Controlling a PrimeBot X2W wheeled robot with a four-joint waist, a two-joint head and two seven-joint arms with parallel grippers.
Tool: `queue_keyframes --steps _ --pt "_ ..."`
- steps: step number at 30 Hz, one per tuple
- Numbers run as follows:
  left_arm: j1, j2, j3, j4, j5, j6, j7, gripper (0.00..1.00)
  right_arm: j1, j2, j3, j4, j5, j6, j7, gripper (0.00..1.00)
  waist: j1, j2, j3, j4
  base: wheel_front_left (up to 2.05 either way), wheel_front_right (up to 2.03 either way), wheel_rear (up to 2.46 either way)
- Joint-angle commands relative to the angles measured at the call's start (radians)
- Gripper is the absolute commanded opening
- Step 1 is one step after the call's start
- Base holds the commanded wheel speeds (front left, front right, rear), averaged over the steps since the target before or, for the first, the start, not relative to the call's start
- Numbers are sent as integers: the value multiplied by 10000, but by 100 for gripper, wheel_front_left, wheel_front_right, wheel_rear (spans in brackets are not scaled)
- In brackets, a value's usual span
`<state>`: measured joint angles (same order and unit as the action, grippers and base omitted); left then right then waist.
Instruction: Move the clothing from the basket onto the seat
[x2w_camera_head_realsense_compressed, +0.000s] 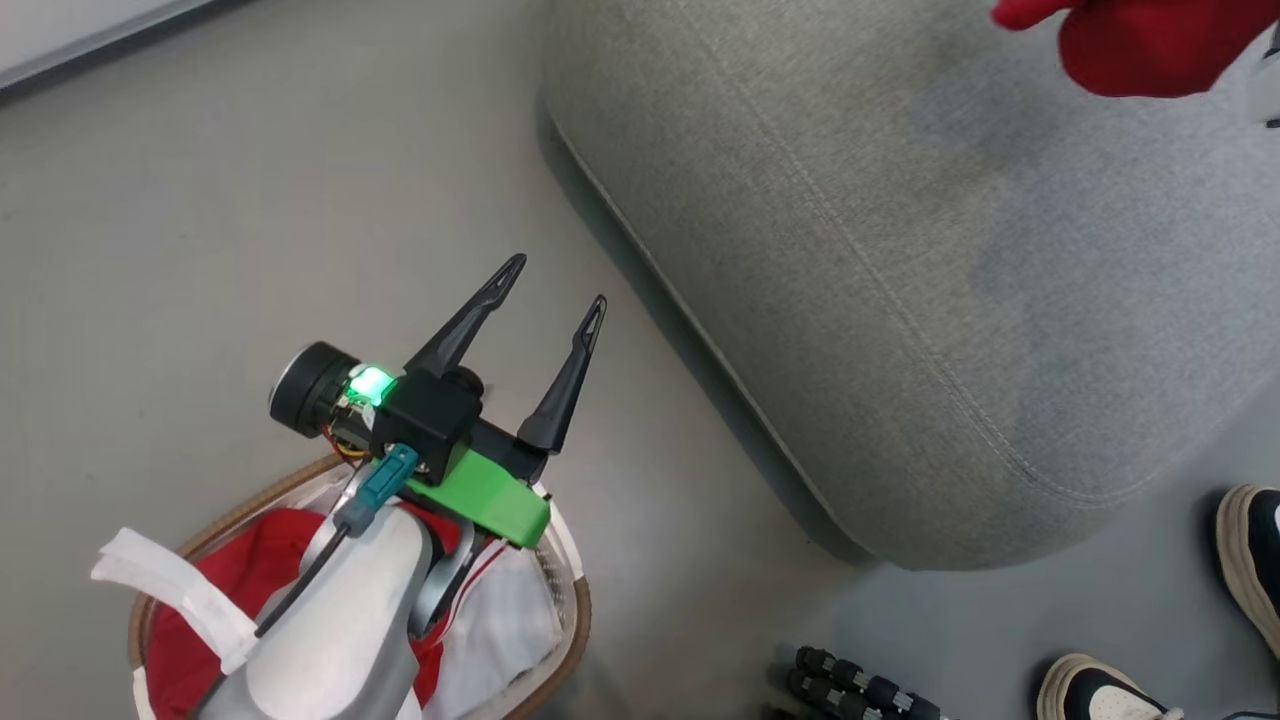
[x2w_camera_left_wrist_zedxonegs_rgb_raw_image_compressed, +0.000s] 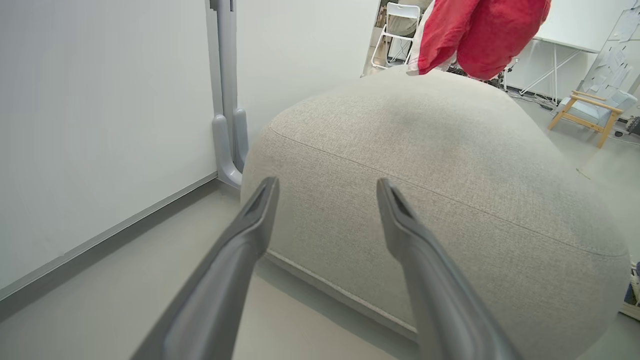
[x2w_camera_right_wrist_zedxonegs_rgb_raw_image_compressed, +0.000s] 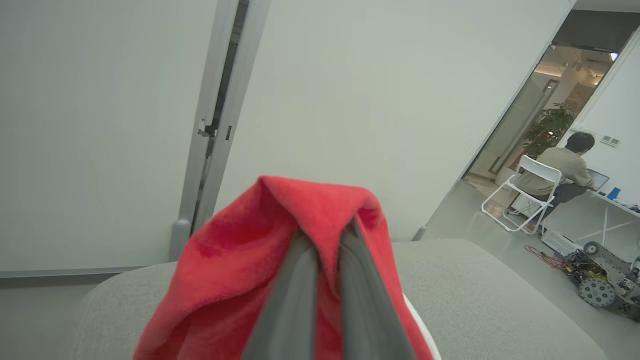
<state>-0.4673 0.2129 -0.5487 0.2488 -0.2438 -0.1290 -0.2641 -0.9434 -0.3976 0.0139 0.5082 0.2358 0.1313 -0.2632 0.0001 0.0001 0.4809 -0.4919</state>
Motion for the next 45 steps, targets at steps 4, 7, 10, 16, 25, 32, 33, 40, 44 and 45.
queue_keyframes --steps 4,7,10,16,25,32,33,40,44,45 --pt "-554 178 -31 -52 101 -28 -5 100 -652 -411 -452 920 -368 -12 -24 0 -1 -1 1458 1142 0 0 0" --pt "-720 201 -34 -71 150 -28 -5 100 -853 -408 -957 1288 -565 -12 -23 0 -1 -1 1805 1410 0 0 0" --pt "-774 200 82 -35 192 -28 -5 100 -769 -178 -1227 1376 -717 -12 -23 0 -1 -1 1987 1582 0 0 0" --pt "-649 127 295 86 181 -28 -5 100 -37 678 -1932 2175 -1089 -12 -21 100 -1 -1 1903 1701 0 0 0" --pt "-179 -303 1013 205 298 -28 -5 100 1932 1112 -2500 2001 -1335 -12 -23 100 -1 -1 880 1841 0 0 0" --pt "589 -691 2202 138 682 9 -5 100 3411 1520 -2142 795 -708 -12 -21 100 -1 -1 -198 2086 0 0 0" --pt "687 -713 2373 97 780 23 -5 100 3539 1529 -2036 605 -605 -12 -23 100 -1 -1 -322 2138 0 0 0" --pt "1518 -1076 3732 3 1026 70 -5 100 4333 1869 -767 -614 216 -10 -23 100 -1 -1 -1310 2714 0 0 0" --pt "1929 -1283 4525 64 952 61 -5 100 4698 2130 -88 -1119 558 -10 -21 100 -1 -1 -1753 3129 0 0 0" --pt "2023 -1321 4717 63 927 61 -5 100 4766 2156 54 -1203 628 -12 -23 100 -1 -1 -1840 3215 0 0 0"
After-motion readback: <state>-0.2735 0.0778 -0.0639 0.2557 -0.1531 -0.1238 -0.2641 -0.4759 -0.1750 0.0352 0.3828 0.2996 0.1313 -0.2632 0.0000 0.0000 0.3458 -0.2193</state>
